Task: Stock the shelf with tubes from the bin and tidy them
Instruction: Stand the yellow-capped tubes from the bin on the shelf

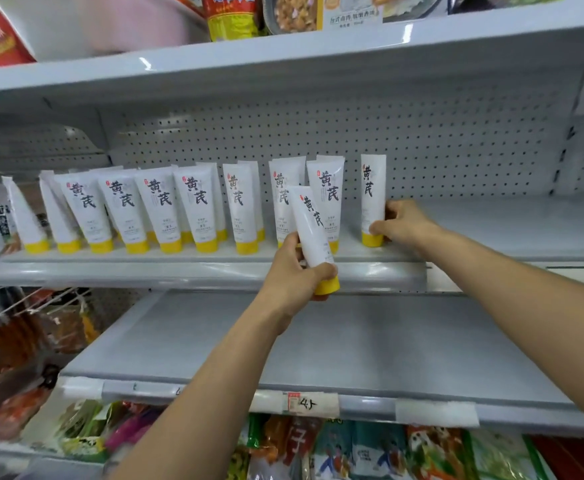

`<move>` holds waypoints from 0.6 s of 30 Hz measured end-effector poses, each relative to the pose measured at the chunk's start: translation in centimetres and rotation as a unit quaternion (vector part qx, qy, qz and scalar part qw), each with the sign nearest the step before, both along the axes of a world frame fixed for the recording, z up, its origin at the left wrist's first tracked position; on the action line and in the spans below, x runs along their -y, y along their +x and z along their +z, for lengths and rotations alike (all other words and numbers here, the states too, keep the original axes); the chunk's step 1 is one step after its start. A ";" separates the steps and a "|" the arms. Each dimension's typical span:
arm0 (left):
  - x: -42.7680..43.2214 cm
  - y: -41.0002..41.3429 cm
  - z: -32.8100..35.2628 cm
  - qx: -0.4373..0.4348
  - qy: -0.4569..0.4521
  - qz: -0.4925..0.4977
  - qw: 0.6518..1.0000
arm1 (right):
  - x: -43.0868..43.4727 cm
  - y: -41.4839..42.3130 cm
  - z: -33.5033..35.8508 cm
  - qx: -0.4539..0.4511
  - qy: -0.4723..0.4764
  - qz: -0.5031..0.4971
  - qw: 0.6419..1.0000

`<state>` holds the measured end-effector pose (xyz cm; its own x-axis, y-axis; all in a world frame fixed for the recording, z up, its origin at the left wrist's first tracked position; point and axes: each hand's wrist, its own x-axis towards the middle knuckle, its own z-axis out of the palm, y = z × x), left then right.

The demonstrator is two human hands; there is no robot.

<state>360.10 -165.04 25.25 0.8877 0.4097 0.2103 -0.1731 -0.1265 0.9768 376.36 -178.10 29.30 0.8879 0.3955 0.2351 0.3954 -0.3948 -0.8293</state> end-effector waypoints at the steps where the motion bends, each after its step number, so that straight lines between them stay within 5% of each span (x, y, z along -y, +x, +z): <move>1: -0.1 0.2 0.0 0.002 0.002 0.004 1.000 | -0.1 0.6 -0.1 -0.004 -0.004 0.005 1.000; 14: 0.1 0.5 0.4 0.009 0.008 0.031 0.999 | 0.2 3.1 0.4 -0.025 -0.046 0.041 0.998; 18: 0.6 -0.1 0.3 0.018 0.014 0.030 0.999 | 0.5 2.1 0.2 0.002 -0.018 -0.025 1.000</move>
<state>359.99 -165.64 25.59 0.8529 0.4561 0.2540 -0.1992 -0.1653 0.9659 378.46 -178.63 29.47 0.9060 0.3585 0.2252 0.3776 -0.4438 -0.8127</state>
